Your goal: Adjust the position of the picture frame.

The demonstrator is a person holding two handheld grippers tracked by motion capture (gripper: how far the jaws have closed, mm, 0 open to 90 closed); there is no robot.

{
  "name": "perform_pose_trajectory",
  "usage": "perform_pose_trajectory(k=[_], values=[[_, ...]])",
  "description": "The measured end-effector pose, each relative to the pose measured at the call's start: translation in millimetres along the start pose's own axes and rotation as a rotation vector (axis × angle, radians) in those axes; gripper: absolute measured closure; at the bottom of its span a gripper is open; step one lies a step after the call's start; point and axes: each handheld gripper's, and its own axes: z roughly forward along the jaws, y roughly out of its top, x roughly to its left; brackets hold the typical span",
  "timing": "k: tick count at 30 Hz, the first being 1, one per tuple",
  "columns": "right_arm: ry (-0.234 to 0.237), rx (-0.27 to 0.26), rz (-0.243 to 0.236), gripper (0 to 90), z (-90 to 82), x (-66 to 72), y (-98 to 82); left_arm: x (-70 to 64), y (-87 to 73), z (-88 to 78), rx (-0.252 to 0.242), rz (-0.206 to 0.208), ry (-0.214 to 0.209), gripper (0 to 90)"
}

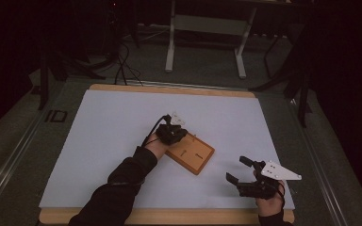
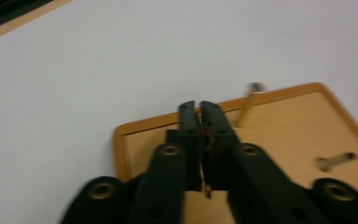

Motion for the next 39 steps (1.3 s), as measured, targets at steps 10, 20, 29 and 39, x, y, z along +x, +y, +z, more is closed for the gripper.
perform_pose_trajectory(k=[10, 20, 29, 39], values=[[0.006, 0.000, 0.005, 13.4, -0.1, -0.6, -0.6, 21.9, 9.2, 20.2, 0.021, -0.005, 0.059, 90.0], [0.007, -0.003, 0.011, 13.4, -0.4, -1.5, -1.0, 36.4, 14.1, 42.4, 0.102, 0.014, 0.085, 90.0], [0.008, -0.005, 0.015, 13.4, -1.0, -1.9, -1.1, 35.6, 15.8, 48.8, 0.133, 0.028, 0.067, 90.0], [0.007, -0.001, 0.010, 13.4, -0.3, -1.9, -1.2, 36.4, 10.0, 37.6, 0.162, 0.055, 0.069, 90.0]])
